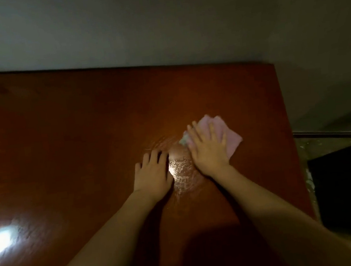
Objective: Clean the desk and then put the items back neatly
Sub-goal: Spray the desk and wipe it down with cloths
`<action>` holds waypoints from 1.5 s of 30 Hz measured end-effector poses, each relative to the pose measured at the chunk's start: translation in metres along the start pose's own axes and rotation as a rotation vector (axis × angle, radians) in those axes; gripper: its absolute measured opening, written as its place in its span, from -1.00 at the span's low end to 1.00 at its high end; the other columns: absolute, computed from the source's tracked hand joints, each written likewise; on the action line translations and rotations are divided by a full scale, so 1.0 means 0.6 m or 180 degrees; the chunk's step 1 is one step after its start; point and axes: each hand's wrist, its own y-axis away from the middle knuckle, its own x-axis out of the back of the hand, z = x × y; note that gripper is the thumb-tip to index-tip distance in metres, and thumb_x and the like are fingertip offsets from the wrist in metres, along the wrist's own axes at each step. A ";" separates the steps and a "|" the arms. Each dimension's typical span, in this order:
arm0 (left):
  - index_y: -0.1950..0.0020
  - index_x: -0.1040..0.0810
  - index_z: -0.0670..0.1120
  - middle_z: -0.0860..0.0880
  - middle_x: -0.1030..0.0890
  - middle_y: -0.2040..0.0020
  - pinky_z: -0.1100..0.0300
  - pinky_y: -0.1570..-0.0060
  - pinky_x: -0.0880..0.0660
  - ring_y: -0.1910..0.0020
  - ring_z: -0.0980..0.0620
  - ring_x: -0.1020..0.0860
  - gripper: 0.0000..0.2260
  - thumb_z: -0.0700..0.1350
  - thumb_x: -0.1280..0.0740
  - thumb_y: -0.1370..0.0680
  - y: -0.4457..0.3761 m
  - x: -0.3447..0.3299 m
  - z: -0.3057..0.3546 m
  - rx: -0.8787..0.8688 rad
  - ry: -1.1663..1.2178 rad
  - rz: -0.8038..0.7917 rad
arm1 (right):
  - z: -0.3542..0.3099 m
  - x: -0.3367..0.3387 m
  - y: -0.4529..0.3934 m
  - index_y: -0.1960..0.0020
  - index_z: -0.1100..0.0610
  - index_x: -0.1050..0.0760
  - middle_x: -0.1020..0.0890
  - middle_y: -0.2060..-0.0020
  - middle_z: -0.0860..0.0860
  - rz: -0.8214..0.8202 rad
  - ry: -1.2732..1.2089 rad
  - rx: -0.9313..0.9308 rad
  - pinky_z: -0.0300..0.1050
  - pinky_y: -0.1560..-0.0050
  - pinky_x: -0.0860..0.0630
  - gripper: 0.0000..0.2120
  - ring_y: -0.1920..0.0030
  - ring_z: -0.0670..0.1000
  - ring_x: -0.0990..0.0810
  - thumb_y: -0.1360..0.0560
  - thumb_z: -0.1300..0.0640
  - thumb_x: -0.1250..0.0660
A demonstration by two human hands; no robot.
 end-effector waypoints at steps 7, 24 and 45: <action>-0.53 -0.06 -0.02 -0.03 -0.15 -0.48 -0.01 -0.36 -0.20 -0.44 -0.04 -0.14 -0.47 0.07 -0.11 -0.60 0.078 -0.026 -0.010 0.0040 0.0010 -0.0062 | 0.037 -0.059 0.214 -0.48 -0.04 -0.18 -0.26 -0.47 -0.01 -0.0178 0.0142 0.0613 0.39 -0.37 -0.16 -0.51 -0.49 0.17 -0.08 -0.64 -0.14 0.22; -0.52 -0.09 -0.04 -0.05 -0.17 -0.47 -0.01 -0.32 -0.24 -0.43 -0.05 -0.16 -0.48 0.06 -0.12 -0.59 0.262 -0.090 -0.035 0.0233 0.0018 -0.0034 | -0.120 -0.107 0.301 -0.45 0.01 -0.30 -0.29 -0.47 0.01 -0.0091 0.0190 0.0543 0.42 -0.37 -0.04 -0.49 -0.48 0.22 -0.15 -0.57 -0.12 0.03; -0.48 -0.15 0.00 -0.03 -0.20 -0.46 0.00 -0.35 -0.24 -0.43 -0.03 -0.18 -0.51 0.03 -0.18 -0.59 0.369 -0.122 -0.040 0.0272 -0.0105 -0.0065 | -0.180 -0.135 0.394 -0.54 -0.08 0.23 0.28 -0.49 -0.12 -0.0330 0.0135 0.0582 0.31 -0.37 0.37 -0.48 -0.44 0.17 0.42 -0.63 -0.13 0.17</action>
